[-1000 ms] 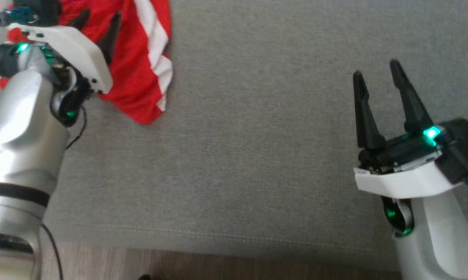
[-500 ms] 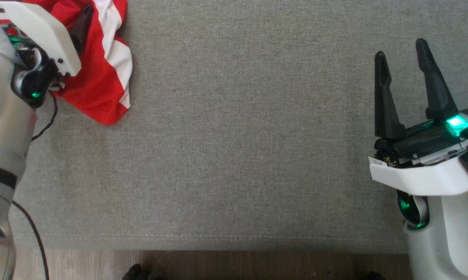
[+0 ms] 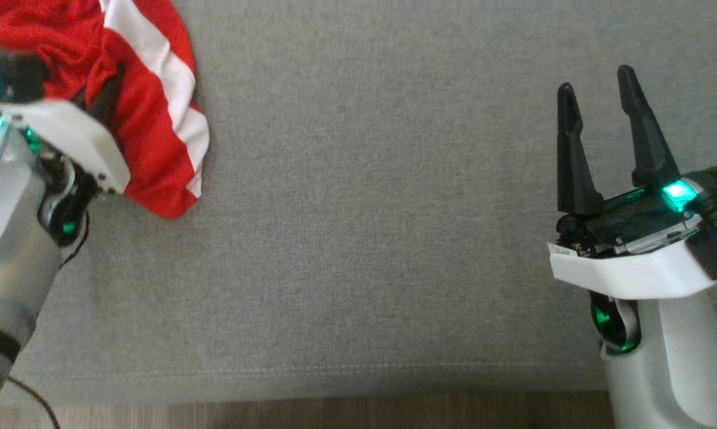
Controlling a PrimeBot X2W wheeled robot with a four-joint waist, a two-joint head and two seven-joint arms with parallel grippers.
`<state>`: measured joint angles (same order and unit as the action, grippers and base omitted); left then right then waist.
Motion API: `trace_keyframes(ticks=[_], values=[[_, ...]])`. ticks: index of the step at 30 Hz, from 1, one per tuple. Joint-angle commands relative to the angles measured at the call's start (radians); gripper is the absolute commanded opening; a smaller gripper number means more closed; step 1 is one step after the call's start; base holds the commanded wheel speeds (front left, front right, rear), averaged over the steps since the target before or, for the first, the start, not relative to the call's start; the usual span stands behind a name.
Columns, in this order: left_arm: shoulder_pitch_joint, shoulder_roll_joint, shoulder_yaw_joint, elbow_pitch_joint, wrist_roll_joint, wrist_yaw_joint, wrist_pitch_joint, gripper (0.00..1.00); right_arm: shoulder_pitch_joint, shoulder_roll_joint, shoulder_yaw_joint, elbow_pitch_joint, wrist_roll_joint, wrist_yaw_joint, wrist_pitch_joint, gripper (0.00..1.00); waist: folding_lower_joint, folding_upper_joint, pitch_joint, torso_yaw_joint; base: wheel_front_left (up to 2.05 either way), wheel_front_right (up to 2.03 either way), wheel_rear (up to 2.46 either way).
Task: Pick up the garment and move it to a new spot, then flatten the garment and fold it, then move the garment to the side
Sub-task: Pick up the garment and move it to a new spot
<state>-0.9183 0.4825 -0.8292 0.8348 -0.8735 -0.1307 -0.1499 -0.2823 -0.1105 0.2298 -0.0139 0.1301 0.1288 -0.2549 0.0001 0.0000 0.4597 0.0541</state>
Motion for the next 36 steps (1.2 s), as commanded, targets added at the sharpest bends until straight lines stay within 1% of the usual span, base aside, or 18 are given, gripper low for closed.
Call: trace_keyframes(ticks=[1, 3, 5, 6, 10, 12, 14, 17, 19, 23, 24, 25, 29, 31, 33, 36], values=[[-0.016, 0.075, 0.029, -0.031, 0.011, 0.000, -0.053, 0.00, 0.024, 0.014, 0.024, -0.028, 0.015, 0.002, -0.007, 1.00, -0.0001, 0.0000, -0.064, -0.021, 0.00, 0.00, 0.00], [0.015, 0.088, 0.029, -0.063, 0.030, 0.000, -0.093, 0.00, 0.035, 0.020, 0.027, -0.027, 0.031, 0.002, -0.007, 1.00, -0.0001, 0.0000, -0.102, -0.034, 0.00, 0.00, 0.00], [0.054, 0.092, 0.050, -0.116, 0.046, 0.012, -0.108, 0.00, 0.048, 0.027, 0.017, -0.031, 0.048, 0.002, -0.007, 1.00, -0.0001, 0.0000, -0.137, -0.046, 0.00, 0.00, 0.00], [0.078, 0.092, 0.069, -0.155, 0.052, 0.024, -0.110, 0.00, 0.055, 0.030, 0.010, -0.033, 0.054, 0.002, -0.007, 1.00, -0.0001, 0.0000, -0.155, -0.052, 0.00, 0.00, 0.00], [0.198, 0.081, 0.185, -0.387, 0.110, 0.084, -0.111, 0.00, 0.083, 0.040, -0.017, -0.042, 0.062, 0.002, -0.007, 1.00, -0.0001, 0.0000, -0.202, -0.079, 0.00, 0.00, 0.00], [0.266, 0.064, 0.232, -0.494, 0.137, 0.107, -0.112, 0.00, 0.092, 0.045, -0.021, -0.045, 0.062, 0.002, -0.007, 1.00, -0.0001, 0.0000, -0.218, -0.097, 0.00, 0.00, 0.00], [0.323, 0.041, 0.259, -0.583, 0.159, 0.122, -0.112, 0.00, 0.098, 0.048, -0.024, -0.047, 0.063, 0.002, -0.007, 1.00, -0.0001, 0.0000, -0.231, -0.117, 0.00, 0.00, 0.00], [0.372, 0.002, 0.265, -0.676, 0.190, 0.133, -0.112, 0.00, 0.104, 0.053, -0.025, -0.049, 0.065, 0.002, -0.007, 1.00, -0.0001, 0.0000, -0.243, -0.152, 0.00, 0.00, 0.00], [0.379, -0.026, 0.249, -0.713, 0.208, 0.136, -0.112, 0.00, 0.103, 0.055, -0.020, -0.052, 0.067, 0.002, -0.007, 1.00, -0.0001, 0.0000, -0.245, -0.178, 0.00, 0.00, 0.00], [0.344, -0.088, 0.208, -0.723, 0.242, 0.152, -0.110, 0.00, 0.096, 0.058, -0.018, -0.062, 0.069, 0.002, -0.007, 1.00, -0.0001, 0.0000, -0.232, -0.224, 0.00, 0.00, 0.00], [0.344, -0.088, 0.208, -0.723, 0.242, 0.152, -0.110, 0.00, 0.096, 0.058, -0.018, -0.062, 0.069, 0.002, -0.007, 1.00, -0.0001, 0.0000, -0.232, -0.224, 0.00, 0.00, 0.00], [0.326, -0.105, 0.199, -0.713, 0.254, 0.159, -0.109, 0.00, 0.094, 0.059, -0.018, -0.064, 0.071, 0.002, -0.007, 1.00, -0.0001, 0.0000, -0.226, -0.235, 0.00, 0.00, 0.00], [0.241, -0.158, 0.178, -0.648, 0.333, 0.210, -0.110, 0.00, 0.081, 0.060, -0.004, -0.069, 0.079, 0.002, -0.007, 1.00, -0.0001, 0.0000, -0.197, -0.276, 0.00, 0.00, 0.00], [0.201, -0.162, 0.151, -0.612, 0.402, 0.229, -0.111, 0.00, 0.075, 0.060, -0.003, -0.074, 0.088, 0.002, -0.007, 1.00, -0.0001, 0.0000, -0.181, -0.292, 0.00, 0.00, 0.00], [0.193, -0.184, 0.141, -0.585, 0.418, 0.233, -0.111, 0.00, 0.071, 0.060, -0.008, -0.080, 0.094, 0.002, -0.007, 1.00, -0.0001, 0.0000, -0.163, -0.303, 0.00, 0.00, 0.00], [0.206, -0.205, 0.112, -0.550, 0.441, 0.223, -0.111, 0.00, 0.067, 0.060, -0.026, -0.087, 0.103, 0.002, -0.007, 1.00, -0.0001, 0.0000, -0.142, -0.304, 0.00, 0.00, 0.00]])
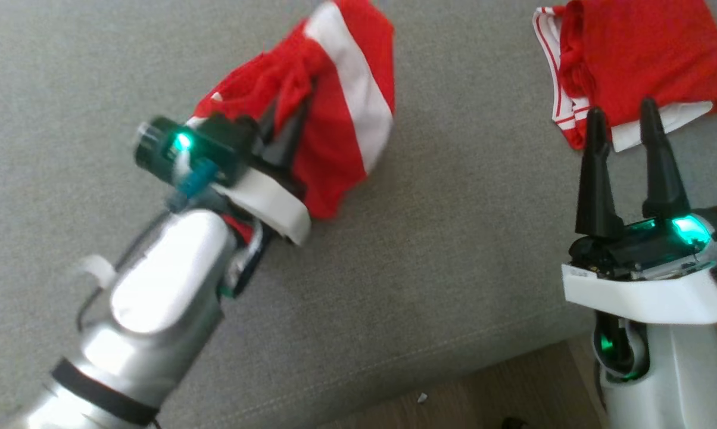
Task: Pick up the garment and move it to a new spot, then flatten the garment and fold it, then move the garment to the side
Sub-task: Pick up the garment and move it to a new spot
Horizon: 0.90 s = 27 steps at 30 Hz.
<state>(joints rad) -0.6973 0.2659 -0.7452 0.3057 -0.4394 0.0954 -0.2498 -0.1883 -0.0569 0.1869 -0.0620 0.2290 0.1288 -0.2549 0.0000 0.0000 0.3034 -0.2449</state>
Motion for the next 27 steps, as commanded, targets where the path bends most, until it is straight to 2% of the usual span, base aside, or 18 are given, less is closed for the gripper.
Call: trace_keyframes(ticks=[1, 3, 4, 5, 6, 11, 14, 18, 24, 27], values=[[-0.002, 0.001, 0.019, -0.012, 0.010, -0.007, -0.012, 0.00, -0.026, 0.006, 0.013, -0.039, 0.005, 0.002, -0.007, 1.00, 0.0000, 0.0000, 0.018, -0.003, 0.00, 0.00, 0.00], [0.032, -0.019, -0.005, 0.009, 0.020, -0.014, -0.012, 0.00, -0.024, 0.006, 0.011, -0.035, 0.001, 0.002, -0.007, 1.00, 0.0000, 0.0000, 0.016, 0.002, 0.00, 0.00, 0.00], [0.052, -0.030, -0.018, 0.022, 0.019, -0.021, -0.012, 0.15, -0.022, 0.006, 0.010, -0.032, -0.002, 0.002, -0.007, 1.00, 0.0000, 0.0000, 0.013, 0.005, 0.00, 0.00, 0.00], [0.074, -0.044, -0.033, 0.036, 0.014, -0.030, -0.012, 0.70, -0.020, 0.006, 0.006, -0.031, -0.004, 0.002, -0.007, 1.00, 0.0000, 0.0000, 0.008, 0.011, 0.00, 0.00, 0.00], [0.092, -0.056, -0.048, 0.045, 0.010, -0.042, -0.012, 1.00, -0.020, 0.006, 0.003, -0.031, -0.004, 0.002, -0.007, 1.00, 0.0000, 0.0000, 0.003, 0.017, 0.00, 0.00, 0.00], [0.187, -0.103, -0.082, 0.031, -0.040, -0.079, -0.012, 1.00, -0.004, 0.007, 0.010, -0.014, -0.021, 0.002, -0.007, 1.00, 0.0000, 0.0000, -0.050, 0.065, 0.00, 0.00, 0.00], [0.249, -0.105, -0.069, -0.027, -0.070, -0.070, -0.012, 1.00, 0.016, 0.007, 0.020, 0.007, -0.028, 0.002, -0.007, 1.00, 0.0000, 0.0000, -0.101, 0.099, 0.00, 0.00, 0.00], [0.347, -0.081, -0.015, -0.139, -0.067, -0.012, -0.012, 1.00, 0.063, 0.007, 0.017, 0.039, -0.039, 0.002, -0.007, 1.00, 0.0000, 0.0000, -0.176, 0.164, 0.00, 0.00, 0.00], [0.543, -0.048, 0.154, -0.286, -0.006, 0.120, -0.012, 1.00, 0.153, 0.007, 0.006, 0.111, -0.070, 0.002, -0.007, 1.00, 0.0000, 0.0000, -0.290, 0.251, 0.00, 0.00, 0.00], [0.634, -0.047, 0.237, -0.350, 0.042, 0.167, -0.012, 1.00, 0.181, 0.007, -0.008, 0.119, -0.104, 0.002, -0.007, 1.00, 0.0000, 0.0000, -0.323, 0.281, 0.00, 0.00, 0.00]])
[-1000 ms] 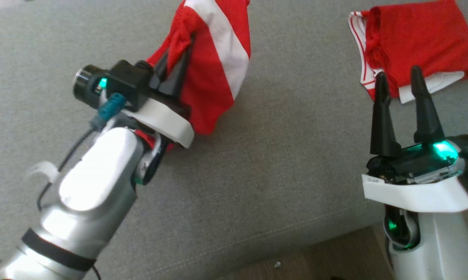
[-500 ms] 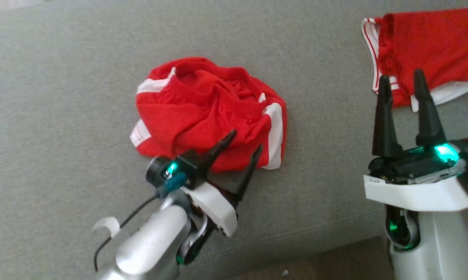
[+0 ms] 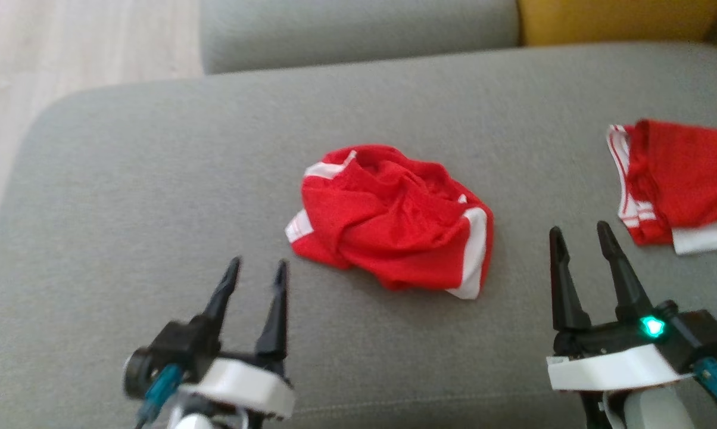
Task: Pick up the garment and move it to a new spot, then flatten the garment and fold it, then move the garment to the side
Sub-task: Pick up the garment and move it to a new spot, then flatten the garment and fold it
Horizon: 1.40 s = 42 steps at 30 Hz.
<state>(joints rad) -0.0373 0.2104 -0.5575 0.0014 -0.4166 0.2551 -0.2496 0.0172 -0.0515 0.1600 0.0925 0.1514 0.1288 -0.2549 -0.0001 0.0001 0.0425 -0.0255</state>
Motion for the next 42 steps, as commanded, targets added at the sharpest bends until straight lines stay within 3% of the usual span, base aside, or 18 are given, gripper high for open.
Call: trace_keyframes(ticks=[1, 6, 10, 17, 25, 29, 42], values=[[0.002, 0.009, 0.072, -0.066, 0.038, 0.015, -0.012, 1.00, -0.020, 0.001, 0.017, -0.042, -0.051, 0.002, -0.007, 1.00, 0.0001, -0.0001, -0.071, 0.066, 0.00, 0.00, 0.00], [0.105, 0.002, 0.169, -0.149, 0.124, 0.036, -0.012, 1.00, 0.011, 0.001, 0.008, -0.043, -0.081, 0.002, -0.007, 1.00, 0.0001, -0.0001, -0.109, 0.072, 0.00, 0.00, 0.00], [0.199, -0.035, 0.285, -0.236, 0.206, 0.057, -0.012, 1.00, 0.049, 0.001, -0.003, -0.038, -0.064, 0.002, -0.007, 1.00, 0.0001, -0.0001, -0.136, 0.065, 0.00, 0.00, 0.00], [0.309, -0.085, 0.365, -0.201, 0.260, -0.114, -0.012, 1.00, 0.111, 0.001, 0.027, 0.034, -0.028, 0.002, -0.007, 1.00, 0.0001, -0.0001, -0.153, 0.054, 0.00, 0.00, 0.00], [0.329, -0.136, 0.393, -0.150, 0.291, -0.230, -0.012, 1.00, 0.120, 0.001, 0.036, 0.050, -0.035, 0.002, -0.007, 1.00, 0.0001, -0.0001, -0.157, 0.059, 0.00, 0.00, 0.00], [0.327, -0.146, 0.404, -0.136, 0.317, -0.249, -0.012, 1.00, 0.114, 0.001, 0.042, 0.043, -0.030, 0.002, -0.007, 1.00, 0.0001, -0.0001, -0.156, 0.061, 0.00, 0.00, 0.00], [0.310, -0.156, 0.401, -0.100, 0.380, -0.241, -0.012, 1.00, 0.113, 0.001, 0.052, 0.055, -0.030, 0.002, -0.007, 1.00, 0.0001, -0.0001, -0.145, 0.066, 0.00, 0.00, 0.00]])
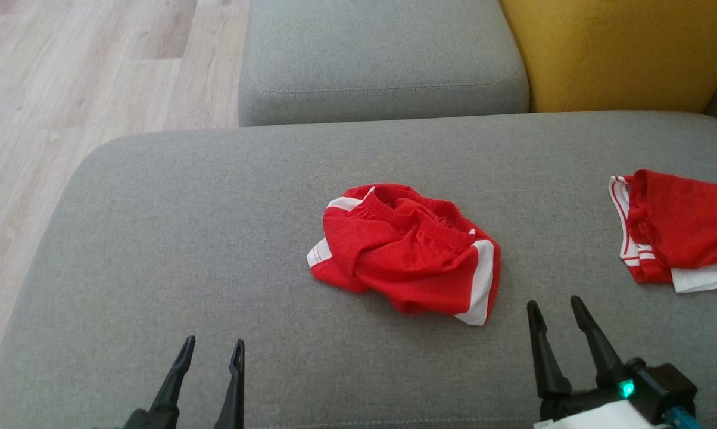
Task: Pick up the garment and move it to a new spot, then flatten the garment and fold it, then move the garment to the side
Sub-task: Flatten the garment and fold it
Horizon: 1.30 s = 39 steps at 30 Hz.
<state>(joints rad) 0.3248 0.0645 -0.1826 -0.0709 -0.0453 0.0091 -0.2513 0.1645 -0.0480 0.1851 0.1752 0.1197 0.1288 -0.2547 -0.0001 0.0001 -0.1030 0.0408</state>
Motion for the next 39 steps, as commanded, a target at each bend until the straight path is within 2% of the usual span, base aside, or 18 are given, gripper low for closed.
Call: trace_keyframes(ticks=[1, 16, 19, 24, 28, 34, 37, 39], values=[[-0.053, -0.011, 0.025, -0.025, 0.010, 0.006, -0.010, 1.00, -0.035, -0.002, 0.029, -0.026, 0.002, 0.002, -0.007, 1.00, 0.0001, -0.0001, 0.002, 0.000, 0.00, 0.00, 0.00], [-0.094, 0.001, -0.006, 0.083, 0.042, -0.008, -0.010, 1.00, -0.044, -0.002, 0.038, -0.010, 0.012, 0.002, -0.007, 1.00, 0.0001, -0.0001, 0.023, -0.001, 0.00, 0.00, 0.00], [-0.134, 0.017, -0.031, 0.111, 0.057, -0.031, -0.010, 1.00, -0.054, -0.002, 0.040, -0.011, 0.007, 0.002, -0.007, 1.00, 0.0001, -0.0001, 0.042, -0.008, 0.00, 0.00, 0.00], [-0.270, 0.030, -0.088, 0.205, 0.030, -0.104, 0.005, 1.00, -0.086, -0.002, 0.044, -0.013, -0.010, 0.002, -0.007, 1.00, 0.0001, -0.0001, 0.081, -0.030, 0.00, 0.00, 0.00], [-0.472, 0.035, -0.168, 0.233, -0.062, -0.136, 0.177, 1.00, -0.096, -0.002, 0.024, -0.034, -0.005, 0.002, -0.007, 1.00, 0.0001, -0.0001, 0.125, -0.050, 0.00, 0.00, 0.00], [-0.834, 0.140, -0.366, 0.206, -0.309, -0.139, 0.567, 1.00, -0.150, -0.002, 0.010, -0.051, 0.034, 0.002, -0.007, 1.00, 0.0001, -0.0001, 0.228, -0.113, 0.00, 0.00, 0.00], [-0.995, 0.172, -0.429, 0.197, -0.441, -0.139, 0.690, 1.00, -0.187, -0.002, 0.008, -0.063, 0.051, 0.002, -0.007, 1.00, 0.0001, -0.0001, 0.288, -0.147, 0.00, 0.00, 0.00], [-1.089, 0.208, -0.480, 0.210, -0.487, -0.140, 0.740, 1.00, -0.213, -0.002, 0.013, -0.069, 0.076, 0.002, -0.007, 1.00, 0.0001, -0.0001, 0.320, -0.175, 0.00, 0.00, 0.00]])
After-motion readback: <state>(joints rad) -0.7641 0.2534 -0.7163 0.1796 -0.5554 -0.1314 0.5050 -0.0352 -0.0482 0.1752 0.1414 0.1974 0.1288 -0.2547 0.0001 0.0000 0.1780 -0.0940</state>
